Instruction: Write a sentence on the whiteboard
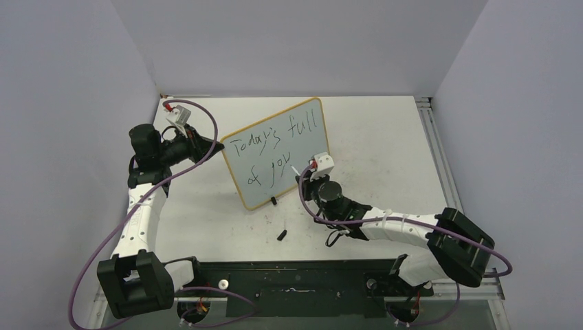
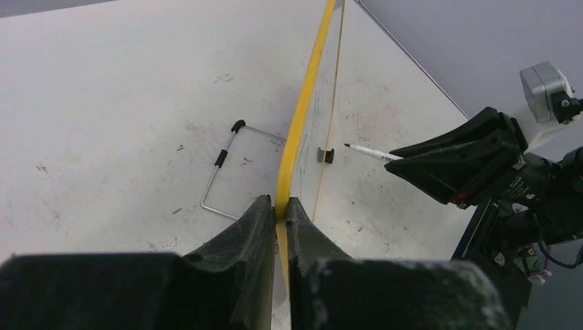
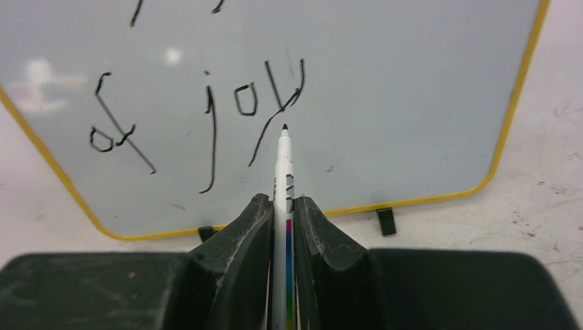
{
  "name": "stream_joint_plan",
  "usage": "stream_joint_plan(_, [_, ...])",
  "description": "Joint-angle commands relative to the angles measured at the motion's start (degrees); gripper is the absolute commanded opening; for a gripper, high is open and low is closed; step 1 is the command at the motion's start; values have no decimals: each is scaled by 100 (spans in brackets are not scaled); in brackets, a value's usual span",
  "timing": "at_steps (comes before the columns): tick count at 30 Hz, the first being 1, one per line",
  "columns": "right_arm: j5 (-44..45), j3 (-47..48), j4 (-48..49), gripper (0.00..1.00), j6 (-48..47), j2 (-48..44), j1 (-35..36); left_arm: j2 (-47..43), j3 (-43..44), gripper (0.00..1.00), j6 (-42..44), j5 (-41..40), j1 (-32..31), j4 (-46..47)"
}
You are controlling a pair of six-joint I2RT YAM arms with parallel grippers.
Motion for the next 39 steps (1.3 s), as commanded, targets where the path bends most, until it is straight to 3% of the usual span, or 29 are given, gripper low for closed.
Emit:
stream_joint_plan(1, [-44, 20, 86, 5, -118, -102, -368, -80, 37, 0, -108, 198, 22, 347])
stream_joint_plan(29, [-456, 399, 569, 5, -384, 731, -741, -32, 64, 0, -55, 172, 24, 285])
stream_joint_plan(33, [-379, 301, 564, 5, -353, 481, -748, -32, 59, 0, -46, 168, 27, 285])
stream_joint_plan(39, [-93, 31, -109, 5, -211, -707, -676, -49, 63, 0, -30, 163, 21, 285])
